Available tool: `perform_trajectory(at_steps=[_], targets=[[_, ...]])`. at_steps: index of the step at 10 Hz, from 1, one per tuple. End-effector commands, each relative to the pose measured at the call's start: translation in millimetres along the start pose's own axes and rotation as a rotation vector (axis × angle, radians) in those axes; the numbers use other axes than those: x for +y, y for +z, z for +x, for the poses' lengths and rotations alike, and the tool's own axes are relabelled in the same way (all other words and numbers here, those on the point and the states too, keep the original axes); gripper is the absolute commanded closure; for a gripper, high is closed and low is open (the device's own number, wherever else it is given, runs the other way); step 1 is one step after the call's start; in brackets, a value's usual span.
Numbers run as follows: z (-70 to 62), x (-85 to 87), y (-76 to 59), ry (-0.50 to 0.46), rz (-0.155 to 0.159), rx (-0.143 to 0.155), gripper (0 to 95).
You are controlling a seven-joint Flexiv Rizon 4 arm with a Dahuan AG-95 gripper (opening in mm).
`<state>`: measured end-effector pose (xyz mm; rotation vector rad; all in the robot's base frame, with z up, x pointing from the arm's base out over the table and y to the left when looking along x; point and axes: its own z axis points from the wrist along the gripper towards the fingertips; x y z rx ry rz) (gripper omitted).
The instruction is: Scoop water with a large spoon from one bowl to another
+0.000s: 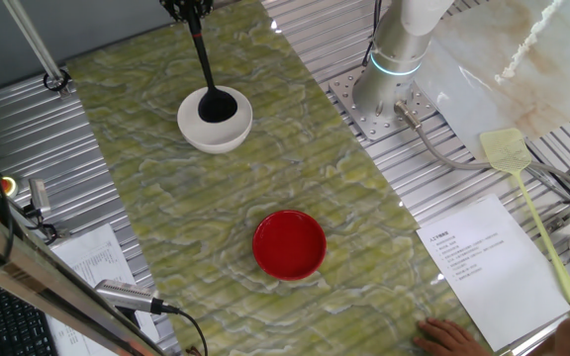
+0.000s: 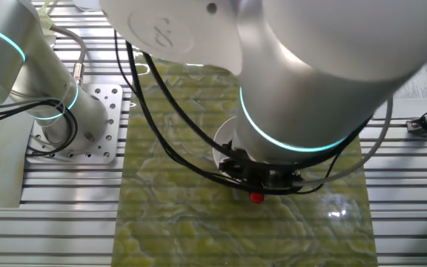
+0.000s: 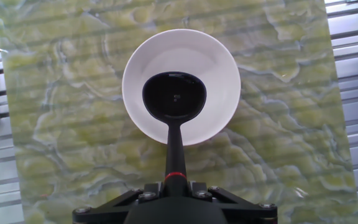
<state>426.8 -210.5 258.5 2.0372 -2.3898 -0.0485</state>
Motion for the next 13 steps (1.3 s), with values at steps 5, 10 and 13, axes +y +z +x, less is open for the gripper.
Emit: perform_trajectory(at_steps=[5,10,13], targets=[[-3.5,3.2,-4.4,-0.023,-0.003,0.060,95.0],[-6.3,4.0,-6.7,-0.039,-0.001,0.088,95.0],[-13.4,4.8,-9.7,-0.049,0.003,0.129,95.0]])
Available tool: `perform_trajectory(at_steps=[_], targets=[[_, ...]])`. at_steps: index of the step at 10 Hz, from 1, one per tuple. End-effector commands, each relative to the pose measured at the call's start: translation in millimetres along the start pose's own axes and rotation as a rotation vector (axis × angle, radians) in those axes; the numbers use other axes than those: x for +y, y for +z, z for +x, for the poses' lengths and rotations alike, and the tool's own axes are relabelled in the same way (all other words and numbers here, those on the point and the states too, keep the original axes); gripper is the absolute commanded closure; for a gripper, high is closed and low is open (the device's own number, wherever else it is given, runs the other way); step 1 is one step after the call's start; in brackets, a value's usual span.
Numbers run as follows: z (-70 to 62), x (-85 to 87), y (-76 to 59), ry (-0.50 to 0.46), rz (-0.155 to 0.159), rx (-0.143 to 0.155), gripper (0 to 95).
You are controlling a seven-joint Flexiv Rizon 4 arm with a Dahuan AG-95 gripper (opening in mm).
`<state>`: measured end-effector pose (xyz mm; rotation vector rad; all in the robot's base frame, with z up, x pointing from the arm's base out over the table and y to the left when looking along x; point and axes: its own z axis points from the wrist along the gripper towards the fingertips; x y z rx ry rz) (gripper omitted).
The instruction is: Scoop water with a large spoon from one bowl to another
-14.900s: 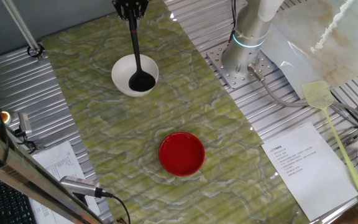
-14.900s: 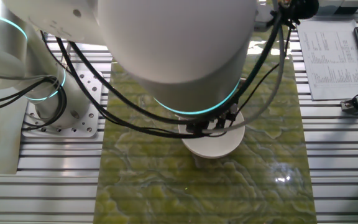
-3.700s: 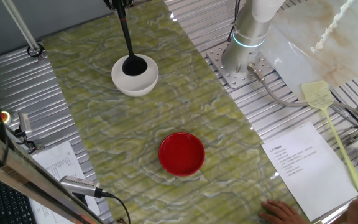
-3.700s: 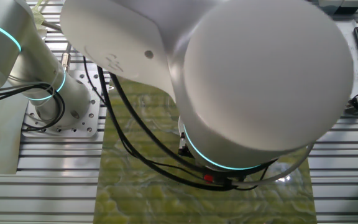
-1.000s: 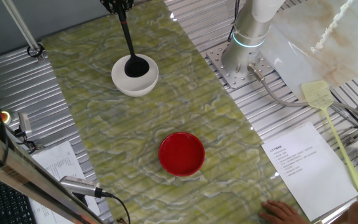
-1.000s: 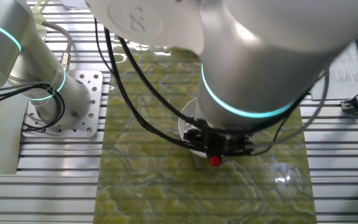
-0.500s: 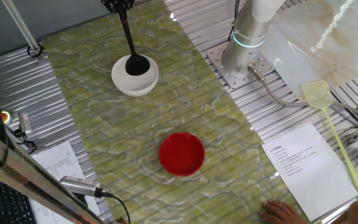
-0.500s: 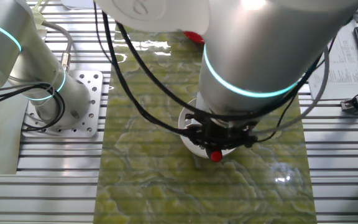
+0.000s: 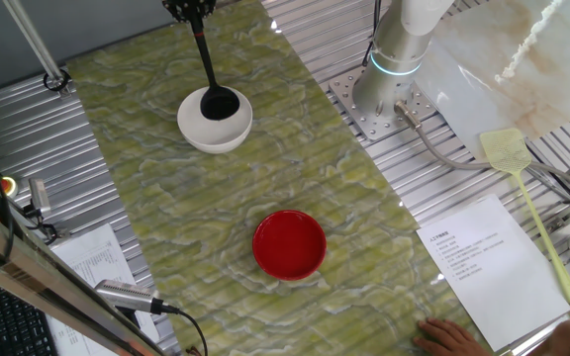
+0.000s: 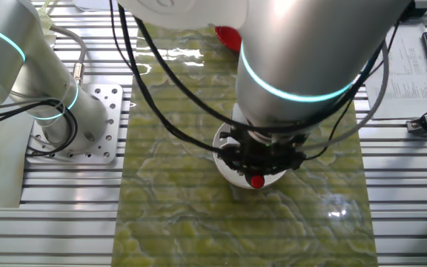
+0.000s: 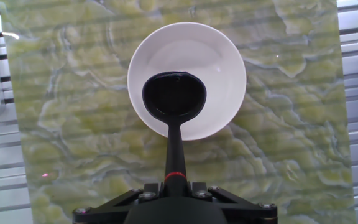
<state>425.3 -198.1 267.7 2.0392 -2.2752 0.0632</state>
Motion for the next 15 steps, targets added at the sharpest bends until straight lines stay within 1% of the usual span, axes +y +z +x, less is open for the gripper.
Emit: perform_trajectory(at_steps=[1,6,8,10,14,15], targets=[[-3.1,1.2,-2.0,-0.002,0.002,0.034,95.0],[-5.2,2.8,-6.0,-0.009,0.006,0.090,95.0],[-5.8,3.0,-7.2,-0.004,0.005,0.098,95.0],[-8.7,0.3,-10.1,-0.001,-0.002,0.119,95.0],[-15.4,-2.6,-13.7,0.002,-0.005,0.150,95.0],[-17.9,-3.0,-14.6,0.001,-0.005,0.164,95.0]])
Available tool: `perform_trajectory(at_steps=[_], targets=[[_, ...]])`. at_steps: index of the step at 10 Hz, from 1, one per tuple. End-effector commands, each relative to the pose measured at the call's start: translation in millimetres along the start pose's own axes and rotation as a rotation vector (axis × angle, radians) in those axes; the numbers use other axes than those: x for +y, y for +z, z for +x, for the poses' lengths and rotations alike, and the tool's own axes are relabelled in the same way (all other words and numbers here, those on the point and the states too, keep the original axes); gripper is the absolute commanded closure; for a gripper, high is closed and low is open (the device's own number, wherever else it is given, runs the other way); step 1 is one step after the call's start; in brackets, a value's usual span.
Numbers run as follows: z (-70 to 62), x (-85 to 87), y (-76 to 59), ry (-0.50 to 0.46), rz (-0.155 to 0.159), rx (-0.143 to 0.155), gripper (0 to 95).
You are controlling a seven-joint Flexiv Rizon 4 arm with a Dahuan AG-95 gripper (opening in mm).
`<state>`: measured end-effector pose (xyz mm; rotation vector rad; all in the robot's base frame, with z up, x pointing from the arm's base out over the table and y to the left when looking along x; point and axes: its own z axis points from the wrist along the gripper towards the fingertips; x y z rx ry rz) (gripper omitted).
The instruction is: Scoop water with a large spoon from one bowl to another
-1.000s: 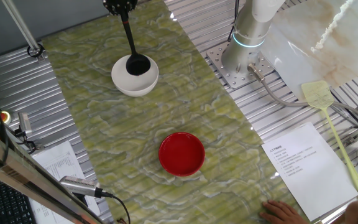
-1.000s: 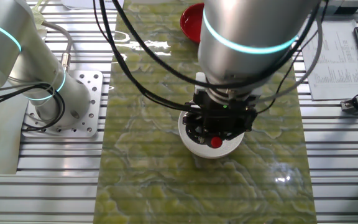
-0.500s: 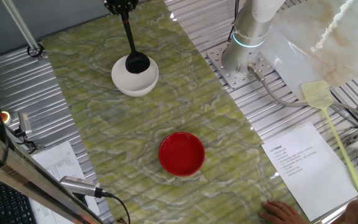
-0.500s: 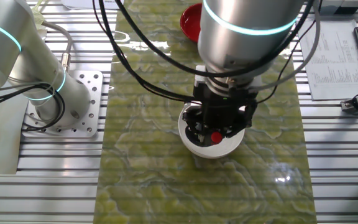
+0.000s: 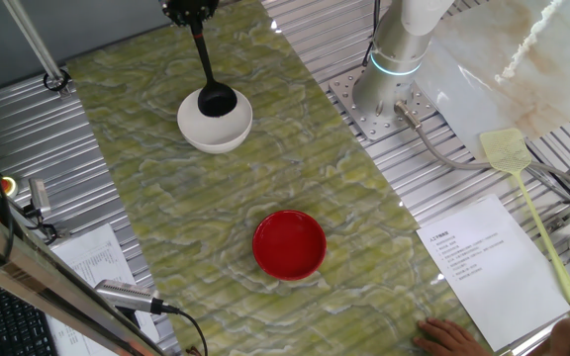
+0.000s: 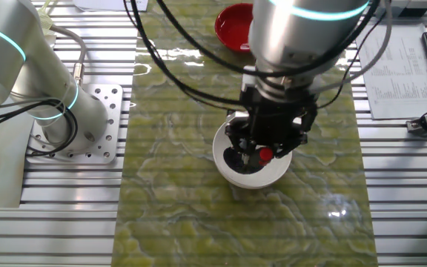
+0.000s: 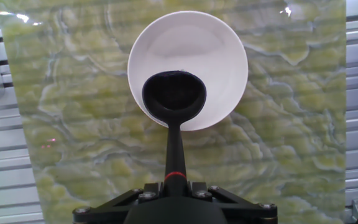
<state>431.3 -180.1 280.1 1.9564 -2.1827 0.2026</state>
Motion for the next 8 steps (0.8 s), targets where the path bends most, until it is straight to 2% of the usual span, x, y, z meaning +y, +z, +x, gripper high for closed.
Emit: perform_trajectory(at_steps=[1,3,6,8], targets=[[-2.4,0.2,-1.3,-0.002,0.001,0.024,95.0],[-9.1,-0.6,-3.7,-0.002,0.000,0.050,95.0],[-17.2,-2.5,-6.5,-0.003,0.000,0.059,95.0],[-23.5,-4.5,-7.2,-0.004,-0.002,0.075,95.0]])
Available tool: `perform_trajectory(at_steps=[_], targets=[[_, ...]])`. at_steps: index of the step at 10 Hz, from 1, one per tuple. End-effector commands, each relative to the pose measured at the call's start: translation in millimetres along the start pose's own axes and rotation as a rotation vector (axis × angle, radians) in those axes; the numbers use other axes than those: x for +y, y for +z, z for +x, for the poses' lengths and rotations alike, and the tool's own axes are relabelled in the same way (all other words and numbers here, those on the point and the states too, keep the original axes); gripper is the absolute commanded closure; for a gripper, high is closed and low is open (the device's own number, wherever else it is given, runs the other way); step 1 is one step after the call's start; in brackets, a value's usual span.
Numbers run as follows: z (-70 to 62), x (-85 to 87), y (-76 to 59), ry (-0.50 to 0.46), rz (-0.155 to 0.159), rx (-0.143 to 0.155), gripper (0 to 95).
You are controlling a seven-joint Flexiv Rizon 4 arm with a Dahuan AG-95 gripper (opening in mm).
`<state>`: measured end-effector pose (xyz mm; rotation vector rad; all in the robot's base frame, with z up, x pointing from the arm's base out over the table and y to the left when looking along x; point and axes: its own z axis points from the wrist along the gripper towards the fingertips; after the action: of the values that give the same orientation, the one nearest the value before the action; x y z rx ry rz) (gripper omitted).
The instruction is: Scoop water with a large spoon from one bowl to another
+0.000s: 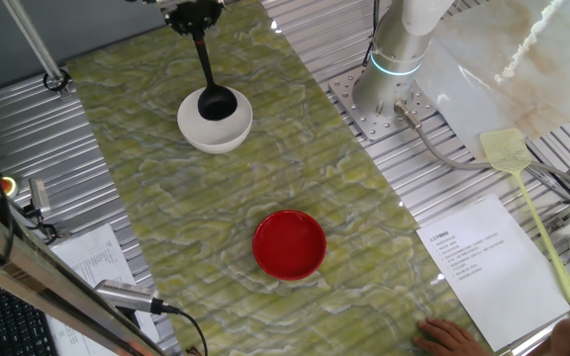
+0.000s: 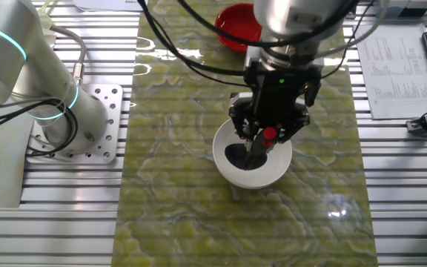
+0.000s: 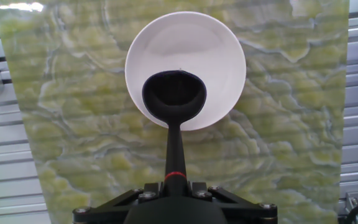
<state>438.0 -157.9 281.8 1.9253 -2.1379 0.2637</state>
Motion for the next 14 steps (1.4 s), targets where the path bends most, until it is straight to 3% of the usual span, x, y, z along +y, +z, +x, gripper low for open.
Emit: perform_trajectory(at_steps=[1,5,8,10,14], targets=[[-3.8,-0.7,-0.7,-0.001,-0.002,0.018,95.0],[-11.5,-2.4,-5.4,-0.015,-0.005,0.061,95.0],[-22.3,-3.8,-13.3,-0.031,-0.016,0.116,95.0],[-27.2,-2.7,-16.8,-0.035,-0.013,0.167,95.0],[-28.4,-1.9,-19.0,-0.048,-0.012,0.190,95.0]])
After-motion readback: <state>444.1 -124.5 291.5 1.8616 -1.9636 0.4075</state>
